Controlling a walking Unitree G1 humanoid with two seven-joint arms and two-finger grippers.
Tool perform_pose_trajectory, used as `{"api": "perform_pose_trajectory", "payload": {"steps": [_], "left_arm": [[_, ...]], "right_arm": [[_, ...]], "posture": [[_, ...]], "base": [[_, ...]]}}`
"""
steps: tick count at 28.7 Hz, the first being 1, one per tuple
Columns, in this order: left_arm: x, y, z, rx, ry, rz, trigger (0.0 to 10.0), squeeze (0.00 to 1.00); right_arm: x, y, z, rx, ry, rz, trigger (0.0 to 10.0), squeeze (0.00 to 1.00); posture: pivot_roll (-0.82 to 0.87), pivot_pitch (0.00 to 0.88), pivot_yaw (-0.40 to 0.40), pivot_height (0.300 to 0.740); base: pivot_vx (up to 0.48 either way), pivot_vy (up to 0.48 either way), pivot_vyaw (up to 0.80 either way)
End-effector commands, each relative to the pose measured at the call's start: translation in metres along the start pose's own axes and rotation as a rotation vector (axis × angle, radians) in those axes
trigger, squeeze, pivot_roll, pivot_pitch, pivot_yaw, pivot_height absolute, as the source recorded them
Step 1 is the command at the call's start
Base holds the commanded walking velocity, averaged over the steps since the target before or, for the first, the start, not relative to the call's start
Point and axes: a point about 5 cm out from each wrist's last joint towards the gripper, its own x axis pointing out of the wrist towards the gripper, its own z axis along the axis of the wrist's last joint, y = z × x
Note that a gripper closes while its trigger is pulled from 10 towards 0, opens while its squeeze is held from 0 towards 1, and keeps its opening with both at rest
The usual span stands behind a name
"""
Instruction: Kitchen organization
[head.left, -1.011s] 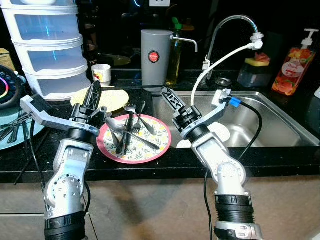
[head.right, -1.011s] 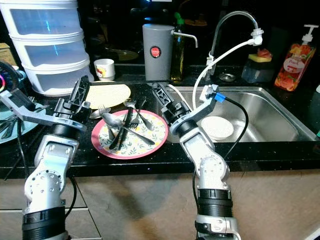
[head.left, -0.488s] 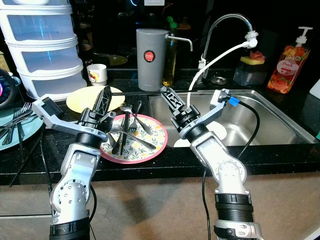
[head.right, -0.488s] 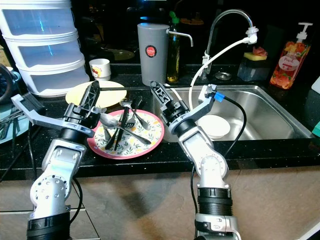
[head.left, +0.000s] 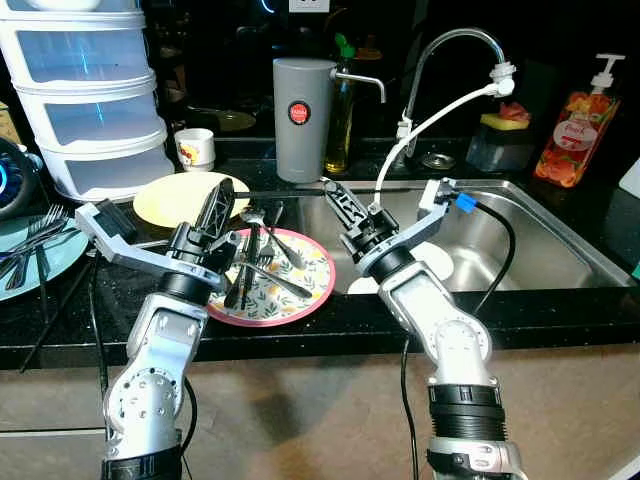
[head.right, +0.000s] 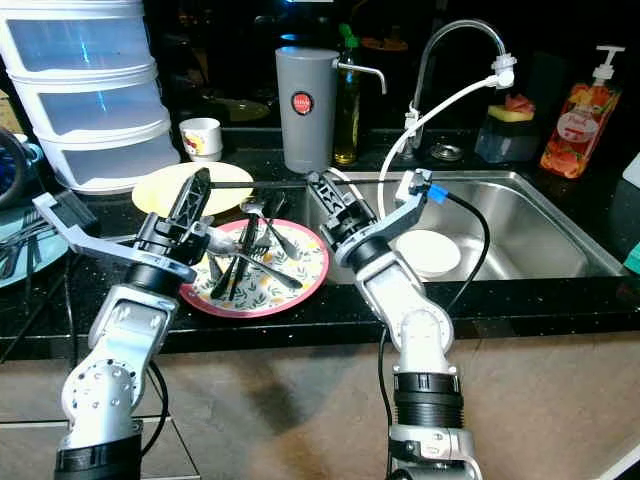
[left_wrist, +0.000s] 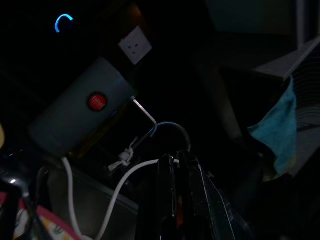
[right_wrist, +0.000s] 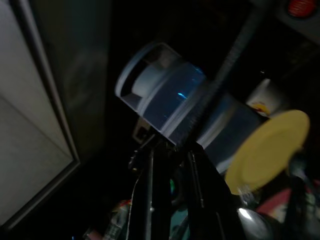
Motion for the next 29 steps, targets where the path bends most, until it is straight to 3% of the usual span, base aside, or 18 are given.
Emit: {"api": "perform_pose_trajectory", "payload": {"steps": [1, 5, 6, 8, 9, 19, 20, 21, 22, 23, 26, 29], "left_arm": [[0.003, -0.007, -0.001, -0.008, 0.000, -0.034, 0.0, 0.06], [0.002, -0.005, -0.001, 0.008, 0.004, -0.022, 0.0, 0.07], [0.002, -0.003, -0.001, 0.029, 0.007, -0.003, 2.1, 1.00], [0.002, -0.002, -0.001, 0.044, 0.009, 0.010, 2.1, 1.00], [0.002, 0.000, 0.000, 0.061, 0.008, 0.026, 10.0, 1.00], [0.002, 0.003, 0.003, 0.101, 0.006, 0.050, 10.0, 1.00], [0.002, 0.005, 0.005, 0.109, -0.001, 0.056, 10.0, 0.84], [0.002, 0.006, 0.007, 0.117, -0.009, 0.061, 10.0, 0.32], [0.003, 0.007, 0.009, 0.127, -0.017, 0.064, 10.0, 0.00], [0.004, 0.009, 0.015, 0.151, -0.036, 0.071, 10.0, 0.00], [0.005, 0.010, 0.019, 0.151, -0.055, 0.072, 10.0, 0.00], [0.006, 0.011, 0.024, 0.153, -0.081, 0.081, 10.0, 0.00]], "right_arm": [[0.007, 0.004, -0.019, 0.079, 0.006, -0.010, 0.0, 0.00], [0.007, 0.003, -0.018, 0.088, -0.003, -0.013, 0.0, 0.00], [0.007, 0.003, -0.017, 0.091, -0.007, -0.014, 0.0, 0.00], [0.007, 0.003, -0.016, 0.093, -0.010, -0.014, 0.0, 0.00], [0.007, 0.003, -0.015, 0.095, -0.016, -0.014, 0.0, 0.00], [0.010, 0.003, -0.004, 0.083, -0.057, -0.014, 0.0, 0.00], [0.011, 0.002, -0.001, 0.069, -0.070, -0.021, 0.0, 0.00], [0.011, 0.001, 0.004, 0.050, -0.088, -0.030, 0.0, 0.00], [0.012, -0.001, 0.009, 0.027, -0.109, -0.040, 0.0, 0.00], [0.013, -0.004, 0.022, -0.052, -0.148, -0.065, 0.0, 0.00], [0.013, -0.006, 0.030, -0.135, -0.169, -0.087, 0.0, 0.00], [0.013, -0.011, 0.043, -0.304, -0.211, -0.163, 0.0, 0.00]], "posture": [[0.03, 0.000, -0.019, 0.740], [0.03, 0.000, -0.019, 0.740], [0.03, 0.000, -0.019, 0.740], [0.03, 0.000, -0.019, 0.740], [0.03, 0.000, -0.019, 0.740], [0.04, 0.000, -0.022, 0.740], [0.04, 0.000, -0.021, 0.740], [0.04, 0.000, -0.021, 0.740], [0.04, 0.000, -0.021, 0.740], [0.04, 0.000, -0.022, 0.740], [0.04, 0.000, -0.020, 0.740], [0.04, 0.000, -0.019, 0.740]], "base": [[0.000, 0.000, 0.00], [0.000, 0.000, 0.00], [0.000, 0.000, 0.00], [0.000, 0.000, 0.00], [0.000, 0.000, 0.00], [0.000, 0.000, 0.00], [0.000, 0.000, 0.00], [0.000, 0.000, 0.00], [0.000, 0.000, 0.00], [0.000, 0.000, 0.00], [0.000, 0.000, 0.00], [0.000, 0.000, 0.00]]}}
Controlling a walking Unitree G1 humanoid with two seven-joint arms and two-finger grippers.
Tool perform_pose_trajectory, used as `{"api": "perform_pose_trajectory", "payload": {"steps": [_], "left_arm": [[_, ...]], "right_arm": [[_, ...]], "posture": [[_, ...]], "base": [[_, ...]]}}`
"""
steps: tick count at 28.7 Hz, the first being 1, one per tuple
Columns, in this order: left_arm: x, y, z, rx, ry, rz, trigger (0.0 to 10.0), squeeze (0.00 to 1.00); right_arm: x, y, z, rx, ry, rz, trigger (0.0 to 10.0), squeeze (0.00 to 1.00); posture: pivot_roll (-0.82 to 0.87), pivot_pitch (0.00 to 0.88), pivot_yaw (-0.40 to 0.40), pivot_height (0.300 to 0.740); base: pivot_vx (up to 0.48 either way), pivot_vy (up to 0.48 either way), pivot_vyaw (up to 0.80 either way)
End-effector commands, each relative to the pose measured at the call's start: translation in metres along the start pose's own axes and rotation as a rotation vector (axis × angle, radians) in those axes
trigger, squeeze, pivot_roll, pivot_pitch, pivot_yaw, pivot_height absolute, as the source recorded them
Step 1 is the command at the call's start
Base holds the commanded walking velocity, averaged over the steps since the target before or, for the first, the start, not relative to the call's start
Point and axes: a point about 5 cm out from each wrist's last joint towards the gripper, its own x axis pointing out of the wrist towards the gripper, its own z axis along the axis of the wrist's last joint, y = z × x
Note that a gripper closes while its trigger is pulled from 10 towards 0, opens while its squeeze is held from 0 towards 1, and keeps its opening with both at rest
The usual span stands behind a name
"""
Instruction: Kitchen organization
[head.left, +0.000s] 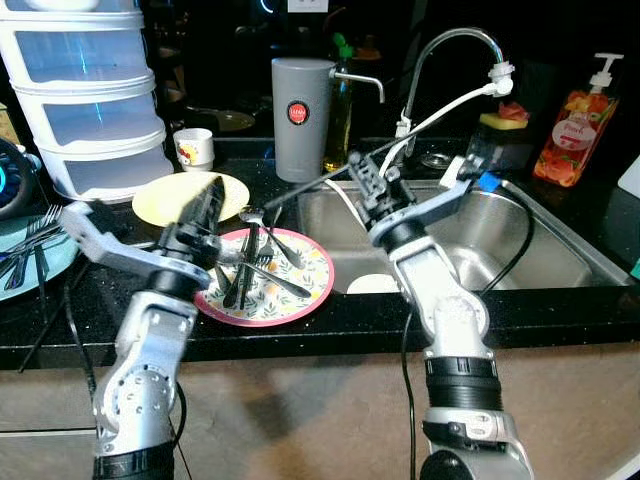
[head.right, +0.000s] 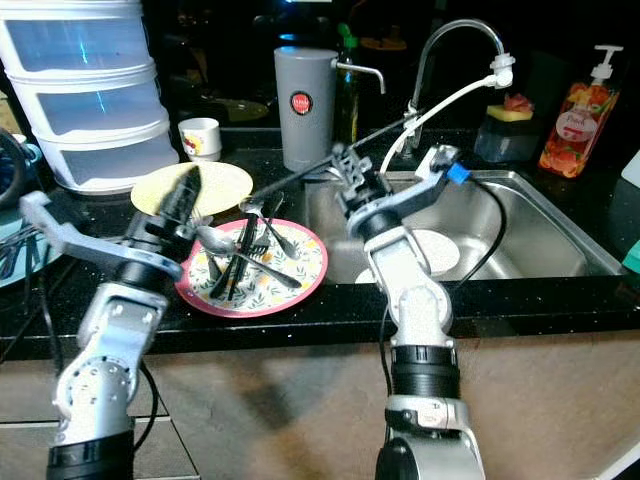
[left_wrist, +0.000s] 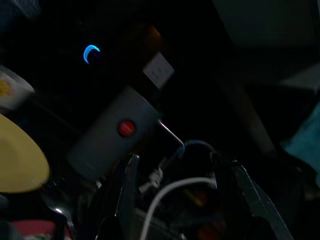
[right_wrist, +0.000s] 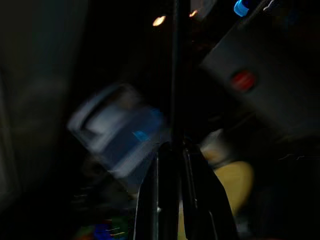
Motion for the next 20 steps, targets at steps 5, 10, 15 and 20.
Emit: {"api": "perform_pose_trajectory", "payload": {"steps": [5, 10, 15, 20], "left_arm": [[0.007, 0.000, 0.000, 0.050, 0.014, -0.018, 10.0, 0.00], [0.014, -0.025, -0.029, 0.230, 0.219, -0.272, 10.0, 0.00], [0.009, -0.040, -0.067, 0.441, 0.532, -0.545, 10.0, 0.00], [0.000, -0.032, -0.089, 0.561, 0.723, -0.606, 10.0, 0.00]], "right_arm": [[0.004, -0.010, 0.013, -0.254, -0.085, -0.093, 0.0, 0.00], [0.006, -0.014, 0.012, -0.553, -0.096, -0.105, 0.0, 0.00], [0.008, -0.016, -0.002, -0.772, -0.049, -0.059, 0.0, 0.00], [0.006, -0.026, -0.020, -0.914, 0.066, -0.037, 0.0, 0.00]], "posture": [[0.04, 0.000, -0.014, 0.740], [0.04, 0.000, -0.013, 0.740], [0.04, 0.000, -0.014, 0.740], [0.04, 0.000, -0.014, 0.740]], "base": [[0.000, 0.000, 0.00], [0.000, 0.000, 0.00], [0.000, 0.000, 0.00], [0.000, 0.000, 0.00]]}}
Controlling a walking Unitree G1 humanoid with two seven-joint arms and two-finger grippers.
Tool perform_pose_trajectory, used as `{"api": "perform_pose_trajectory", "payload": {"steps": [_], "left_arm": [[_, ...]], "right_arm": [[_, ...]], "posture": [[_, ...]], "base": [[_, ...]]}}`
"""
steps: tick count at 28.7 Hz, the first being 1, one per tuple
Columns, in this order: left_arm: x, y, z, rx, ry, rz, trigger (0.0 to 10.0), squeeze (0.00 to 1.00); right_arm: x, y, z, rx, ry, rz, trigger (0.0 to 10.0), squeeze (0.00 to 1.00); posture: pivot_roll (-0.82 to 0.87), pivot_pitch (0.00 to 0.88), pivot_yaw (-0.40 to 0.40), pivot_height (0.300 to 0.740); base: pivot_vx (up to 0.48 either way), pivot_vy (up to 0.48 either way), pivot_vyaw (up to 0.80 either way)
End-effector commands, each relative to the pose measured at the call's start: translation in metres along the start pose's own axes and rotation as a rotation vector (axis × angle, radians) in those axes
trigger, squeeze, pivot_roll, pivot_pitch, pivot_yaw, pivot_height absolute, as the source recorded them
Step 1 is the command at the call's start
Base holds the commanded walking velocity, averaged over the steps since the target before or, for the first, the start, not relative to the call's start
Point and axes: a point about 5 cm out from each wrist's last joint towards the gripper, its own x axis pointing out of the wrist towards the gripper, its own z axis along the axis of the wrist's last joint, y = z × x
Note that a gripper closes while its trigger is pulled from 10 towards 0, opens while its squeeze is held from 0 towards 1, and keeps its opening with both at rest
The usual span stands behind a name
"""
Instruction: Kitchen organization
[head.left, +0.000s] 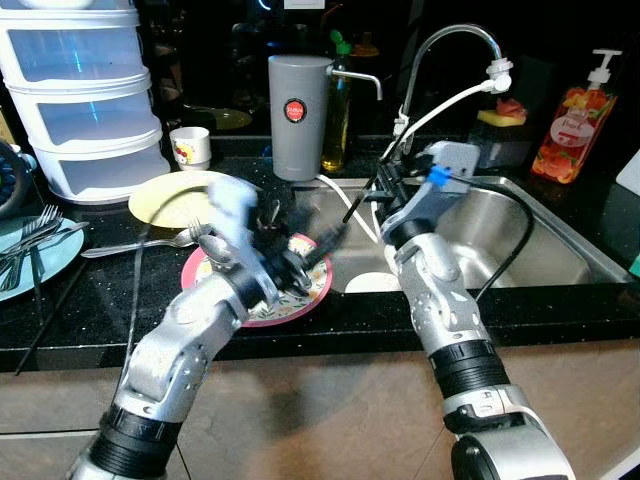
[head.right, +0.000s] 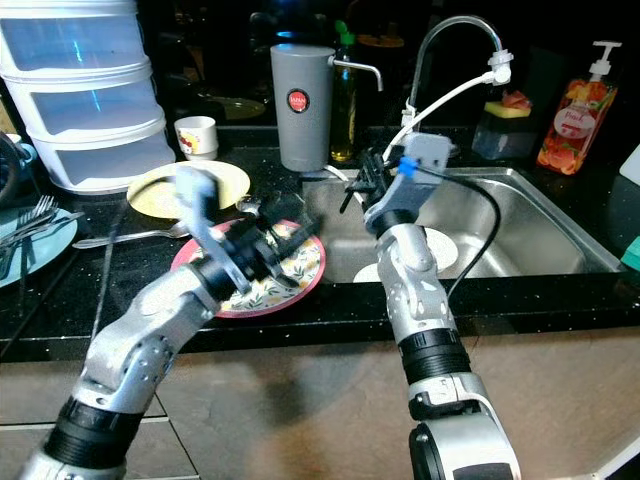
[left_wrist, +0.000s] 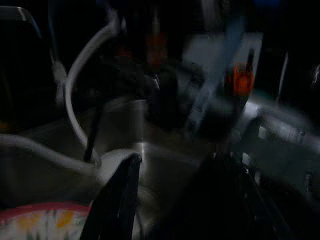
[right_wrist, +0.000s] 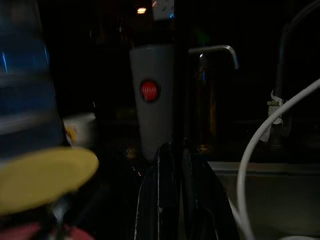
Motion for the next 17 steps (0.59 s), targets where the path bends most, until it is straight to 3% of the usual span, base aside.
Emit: {"api": "perform_pose_trajectory", "payload": {"steps": [1, 6, 10, 17], "left_arm": [[0.001, 0.004, -0.009, 0.022, 0.074, 0.007, 10.0, 0.00], [0.001, 0.014, -0.022, 0.054, 0.164, 0.073, 10.0, 0.00], [0.000, 0.021, -0.023, 0.075, 0.180, 0.133, 10.0, 0.00], [0.000, 0.029, -0.025, 0.076, 0.185, 0.197, 10.0, 0.00]], "right_arm": [[0.001, 0.005, -0.010, -0.068, 0.052, 0.036, 0.0, 0.00], [-0.009, 0.004, -0.045, -0.165, 0.252, 0.075, 0.0, 0.00], [-0.017, -0.002, -0.063, -0.207, 0.372, 0.063, 0.0, 0.00], [-0.019, -0.009, -0.069, -0.231, 0.411, 0.043, 0.0, 0.00]], "posture": [[0.04, 0.000, -0.015, 0.740], [0.04, 0.000, -0.015, 0.740], [0.04, 0.000, -0.019, 0.740], [0.04, 0.000, -0.020, 0.740]], "base": [[0.000, 0.000, 0.00], [0.000, 0.000, 0.00], [0.000, 0.000, 0.00], [0.000, 0.000, 0.00]]}}
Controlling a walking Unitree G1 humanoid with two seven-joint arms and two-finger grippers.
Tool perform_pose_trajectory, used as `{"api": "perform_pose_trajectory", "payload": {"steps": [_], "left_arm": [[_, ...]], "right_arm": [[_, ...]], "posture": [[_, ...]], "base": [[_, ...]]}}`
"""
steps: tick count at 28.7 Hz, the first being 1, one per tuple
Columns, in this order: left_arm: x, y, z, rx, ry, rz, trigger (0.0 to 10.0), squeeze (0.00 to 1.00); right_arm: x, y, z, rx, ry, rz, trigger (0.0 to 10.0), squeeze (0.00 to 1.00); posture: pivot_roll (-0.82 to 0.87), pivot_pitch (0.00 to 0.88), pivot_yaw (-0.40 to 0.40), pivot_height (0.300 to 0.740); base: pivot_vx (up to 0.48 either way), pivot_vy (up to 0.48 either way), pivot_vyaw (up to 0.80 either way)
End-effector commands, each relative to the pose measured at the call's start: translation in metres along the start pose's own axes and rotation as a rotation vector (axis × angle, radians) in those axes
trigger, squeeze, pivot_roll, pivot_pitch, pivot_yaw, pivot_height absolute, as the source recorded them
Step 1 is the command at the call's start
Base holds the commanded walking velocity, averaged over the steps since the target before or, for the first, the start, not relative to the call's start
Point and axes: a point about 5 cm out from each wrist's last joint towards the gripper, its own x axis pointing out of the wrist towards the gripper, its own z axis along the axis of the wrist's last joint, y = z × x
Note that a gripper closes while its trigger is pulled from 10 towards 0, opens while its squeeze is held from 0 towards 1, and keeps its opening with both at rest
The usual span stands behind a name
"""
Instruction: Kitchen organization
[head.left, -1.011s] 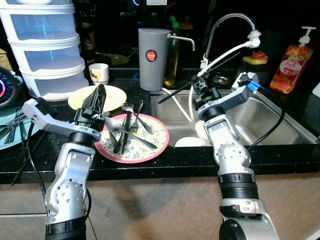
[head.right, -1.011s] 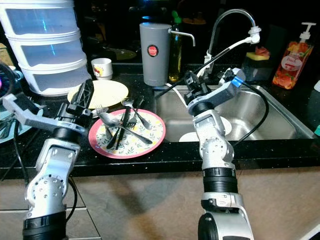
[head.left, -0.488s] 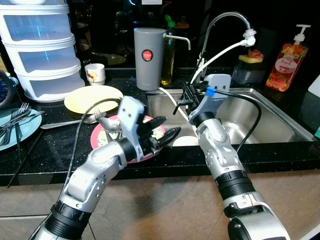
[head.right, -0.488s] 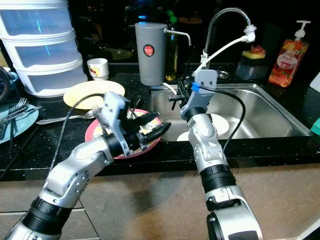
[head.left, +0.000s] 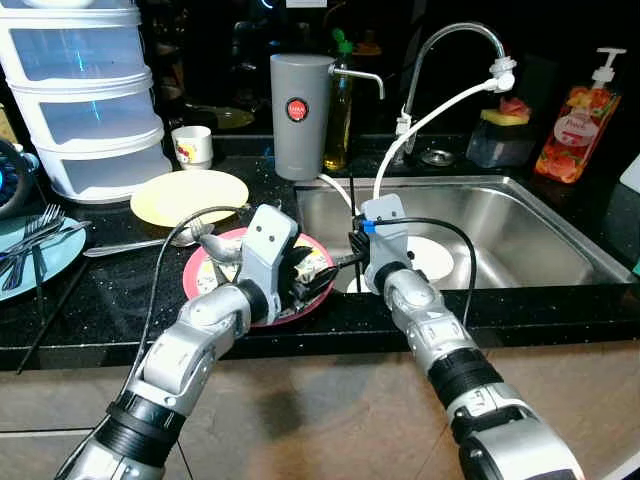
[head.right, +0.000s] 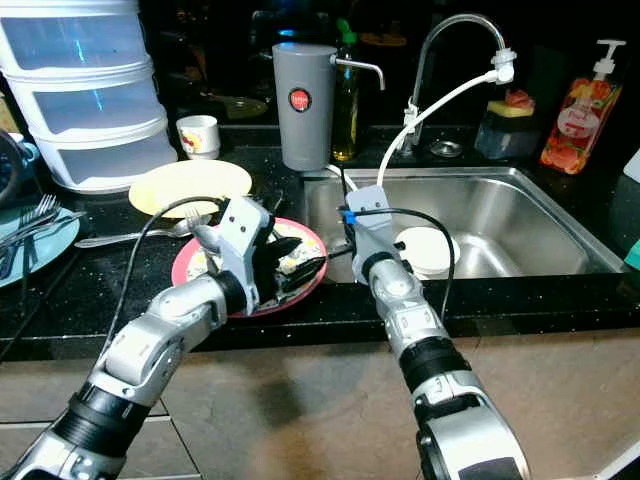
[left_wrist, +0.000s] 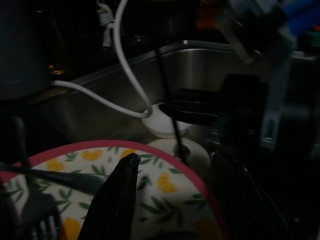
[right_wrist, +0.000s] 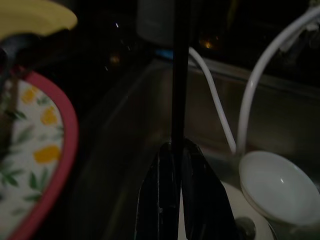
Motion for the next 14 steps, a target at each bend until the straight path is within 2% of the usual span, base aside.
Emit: {"api": "perform_pose_trajectory", "payload": {"steps": [1, 10, 12, 13, 14], "left_arm": [[0.0026, 0.0002, 0.0007, -0.001, 0.002, 0.003, 10.0, 0.00], [0.0028, -0.0023, -0.0022, 0.009, 0.023, -0.011, 10.0, 0.00], [0.0028, -0.0019, -0.0017, 0.009, 0.021, -0.009, 10.0, 0.00], [0.0028, -0.0014, -0.0016, 0.009, 0.021, -0.008, 10.0, 0.00], [0.0029, -0.0009, -0.0013, 0.010, 0.020, -0.006, 10.0, 0.00]], "right_arm": [[0.0012, -0.0003, -0.0009, -0.008, 0.018, 0.000, 0.0, 0.00], [0.0015, 0.0007, -0.0031, -0.008, 0.034, 0.011, 0.0, 0.00], [0.0013, 0.0015, -0.0040, -0.009, 0.037, 0.014, 2.1, 0.00], [0.0014, 0.0019, -0.0044, -0.008, 0.039, 0.018, 2.1, 0.00], [0.0015, 0.0021, -0.0046, -0.010, 0.040, 0.020, 4.1, 0.57]], "posture": [[0.04, 0.000, -0.020, 0.740], [0.04, 0.000, -0.019, 0.740], [0.04, 0.000, -0.020, 0.740], [0.04, 0.000, -0.020, 0.740], [0.04, 0.000, -0.021, 0.740]], "base": [[0.000, 0.000, 0.00], [0.000, 0.000, 0.00], [0.000, 0.000, 0.00], [0.000, 0.000, 0.00], [0.000, 0.000, 0.00]]}}
